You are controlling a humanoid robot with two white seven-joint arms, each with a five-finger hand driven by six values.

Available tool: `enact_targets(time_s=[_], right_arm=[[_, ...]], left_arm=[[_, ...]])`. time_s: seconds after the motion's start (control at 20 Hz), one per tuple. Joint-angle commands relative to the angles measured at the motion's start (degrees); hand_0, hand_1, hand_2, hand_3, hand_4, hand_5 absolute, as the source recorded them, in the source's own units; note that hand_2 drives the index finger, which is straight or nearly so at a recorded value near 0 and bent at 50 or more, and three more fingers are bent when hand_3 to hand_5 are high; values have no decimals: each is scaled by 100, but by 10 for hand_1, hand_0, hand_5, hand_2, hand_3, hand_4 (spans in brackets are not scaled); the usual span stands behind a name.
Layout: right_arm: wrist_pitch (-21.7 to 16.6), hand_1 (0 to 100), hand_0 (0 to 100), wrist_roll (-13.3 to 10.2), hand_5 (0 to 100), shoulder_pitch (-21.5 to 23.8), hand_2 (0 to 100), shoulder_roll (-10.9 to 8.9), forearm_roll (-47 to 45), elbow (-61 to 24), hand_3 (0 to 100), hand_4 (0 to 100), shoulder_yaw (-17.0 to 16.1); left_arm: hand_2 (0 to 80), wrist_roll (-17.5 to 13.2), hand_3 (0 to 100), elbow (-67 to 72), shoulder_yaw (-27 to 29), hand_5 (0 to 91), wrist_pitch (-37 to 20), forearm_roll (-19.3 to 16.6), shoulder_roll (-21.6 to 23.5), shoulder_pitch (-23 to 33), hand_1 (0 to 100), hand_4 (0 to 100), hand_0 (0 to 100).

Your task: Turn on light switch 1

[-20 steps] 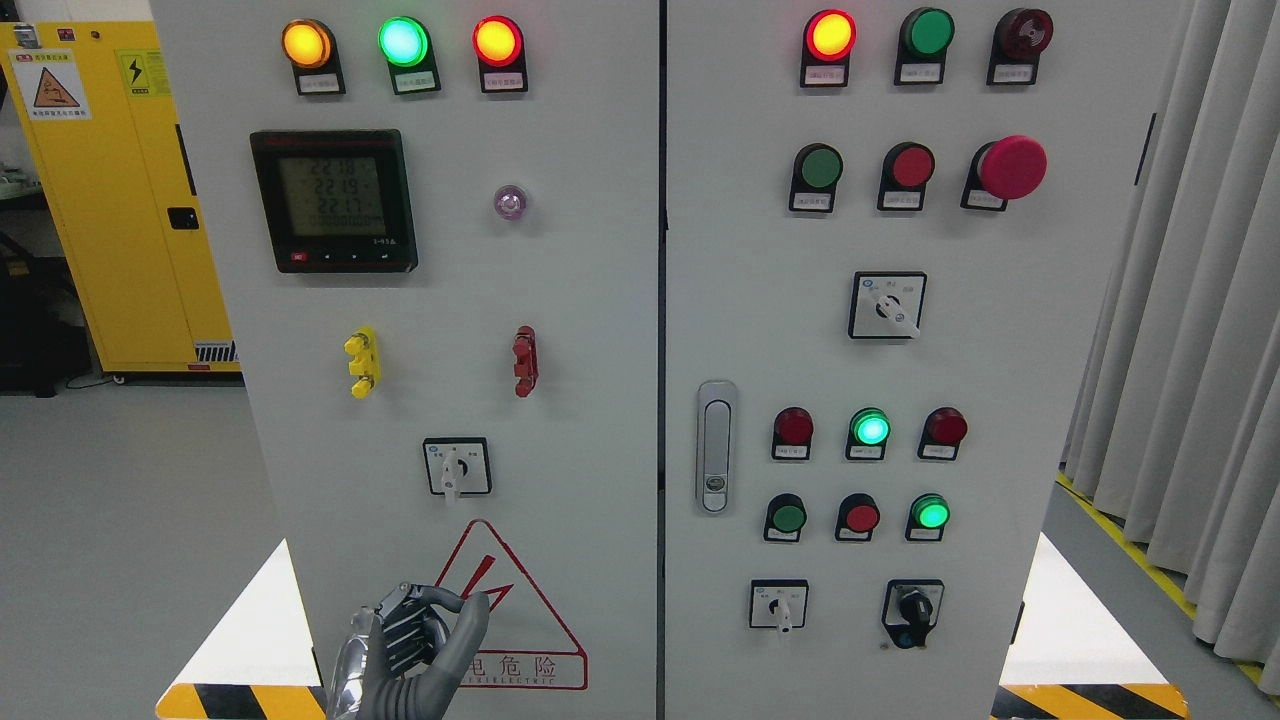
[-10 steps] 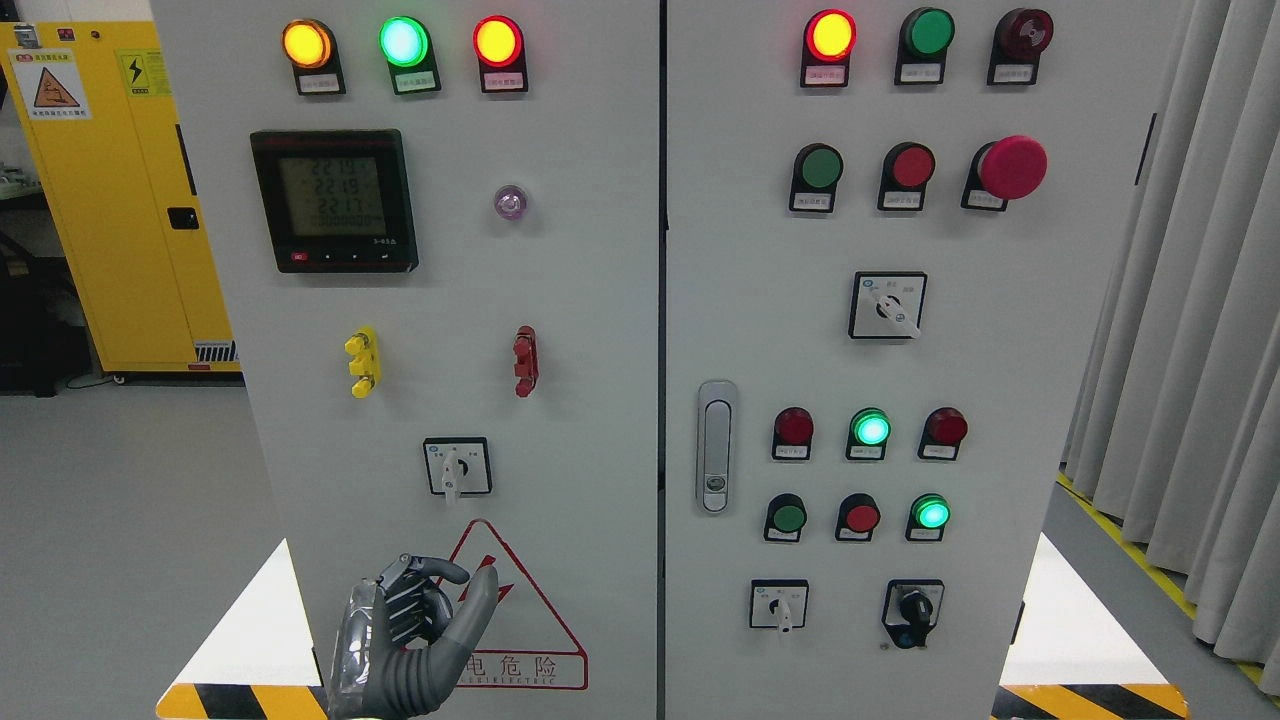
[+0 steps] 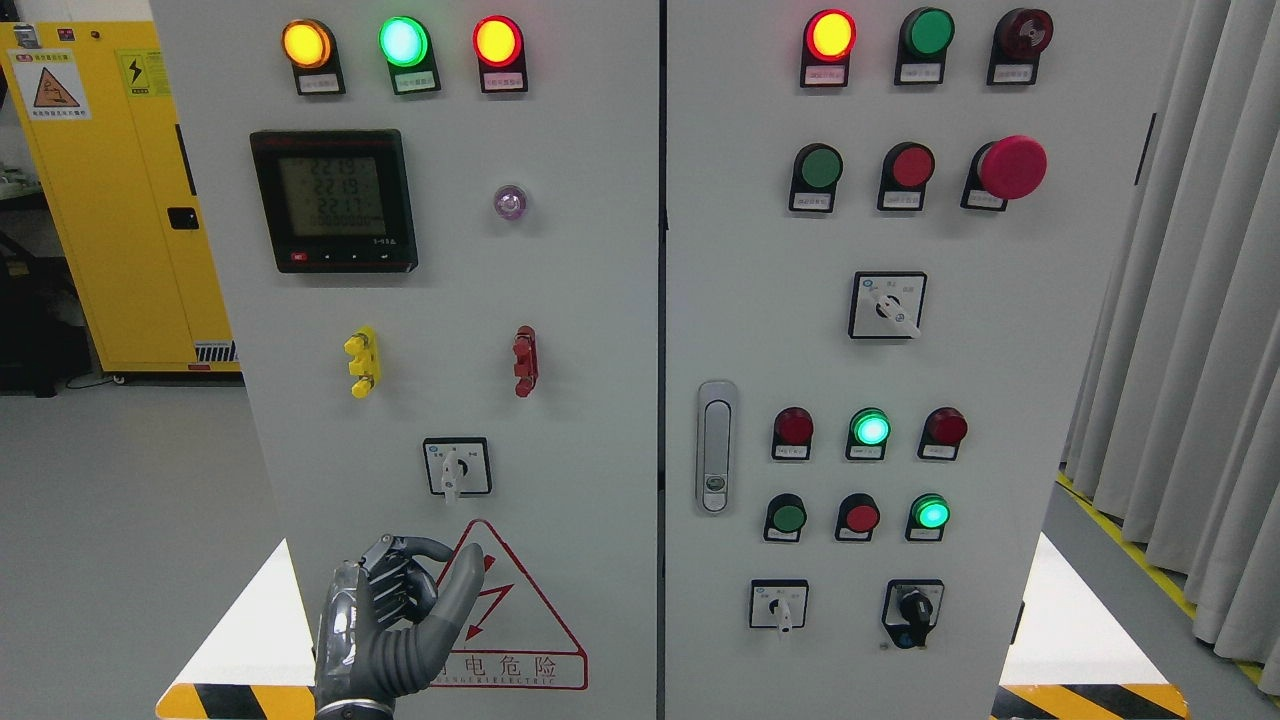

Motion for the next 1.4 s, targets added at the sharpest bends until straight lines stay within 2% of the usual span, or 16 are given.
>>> enact_targets(time_s=[0.0, 0.4, 0.55, 1.35], right_arm=[[1, 500, 0, -18, 0, 0, 40, 0, 0, 0, 0, 0, 0], [1, 500, 0, -27, 0, 0, 40, 0, 0, 0, 0, 0, 0], [1, 500, 0, -18, 0, 0, 40, 0, 0, 0, 0, 0, 0], [1, 500, 0, -18, 0, 0, 40, 0, 0, 0, 0, 0, 0]], left_arm=[[553, 49, 916, -64, 116, 868, 128, 20, -244, -138, 683, 920, 238], [552, 58, 912, -64, 116, 869, 401, 11, -270, -314, 691, 918, 248], [553, 163, 910, -73, 124, 869, 497, 2, -261, -366, 695, 919, 250], [560, 164, 904, -64, 212, 874, 744, 11, -270, -621, 707, 927, 255]])
